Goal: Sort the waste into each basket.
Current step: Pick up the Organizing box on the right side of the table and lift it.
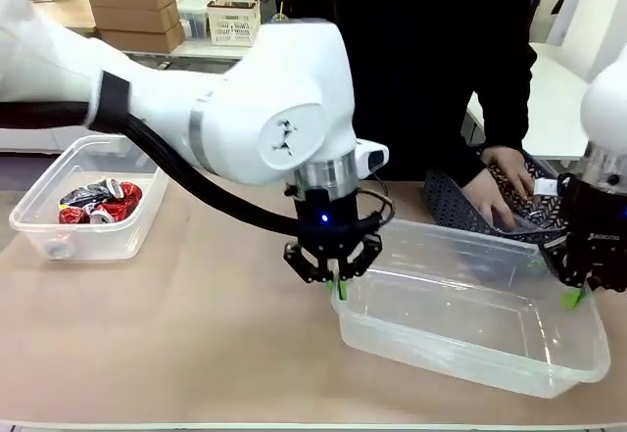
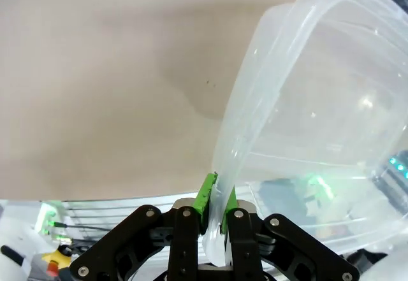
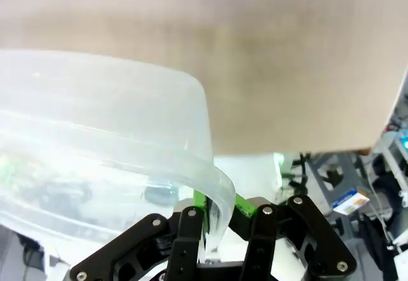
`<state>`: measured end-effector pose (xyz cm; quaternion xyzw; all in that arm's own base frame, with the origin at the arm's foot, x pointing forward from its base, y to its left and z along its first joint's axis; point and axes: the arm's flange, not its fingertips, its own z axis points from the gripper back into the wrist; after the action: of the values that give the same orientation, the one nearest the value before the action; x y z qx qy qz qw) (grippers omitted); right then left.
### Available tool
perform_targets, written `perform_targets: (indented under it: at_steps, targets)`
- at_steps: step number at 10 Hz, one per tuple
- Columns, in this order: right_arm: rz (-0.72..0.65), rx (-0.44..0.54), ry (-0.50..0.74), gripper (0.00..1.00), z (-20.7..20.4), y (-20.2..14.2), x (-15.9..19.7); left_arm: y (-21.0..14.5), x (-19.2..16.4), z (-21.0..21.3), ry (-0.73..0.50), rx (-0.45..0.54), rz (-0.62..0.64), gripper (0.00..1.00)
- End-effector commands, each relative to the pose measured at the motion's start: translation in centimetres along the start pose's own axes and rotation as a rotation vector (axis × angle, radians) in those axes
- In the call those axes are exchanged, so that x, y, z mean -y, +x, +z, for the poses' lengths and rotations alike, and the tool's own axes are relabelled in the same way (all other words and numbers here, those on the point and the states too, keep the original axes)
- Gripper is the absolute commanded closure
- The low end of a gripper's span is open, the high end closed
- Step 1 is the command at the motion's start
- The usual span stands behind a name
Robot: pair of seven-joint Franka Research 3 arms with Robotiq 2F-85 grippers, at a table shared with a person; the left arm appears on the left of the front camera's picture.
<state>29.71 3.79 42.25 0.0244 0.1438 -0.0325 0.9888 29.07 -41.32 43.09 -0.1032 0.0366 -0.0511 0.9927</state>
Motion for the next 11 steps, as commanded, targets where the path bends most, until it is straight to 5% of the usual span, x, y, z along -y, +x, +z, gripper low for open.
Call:
perform_targets:
  at_steps: [1,5,11]
  targets:
    - [0.029,0.008,-0.027,1.0,-5.1,-10.5,2.0,0.1,-3.0,3.4,-0.008,-0.01,0.003,1.0]
    - [0.106,0.03,-0.019,1.0,5.6,-6.3,-5.4,-2.0,-7.9,7.7,0.02,0.02,0.122,1.0]
    - [0.213,0.058,-0.058,1.0,9.8,0.1,-21.6,-5.0,-18.2,9.0,0.015,0.077,0.446,1.0]
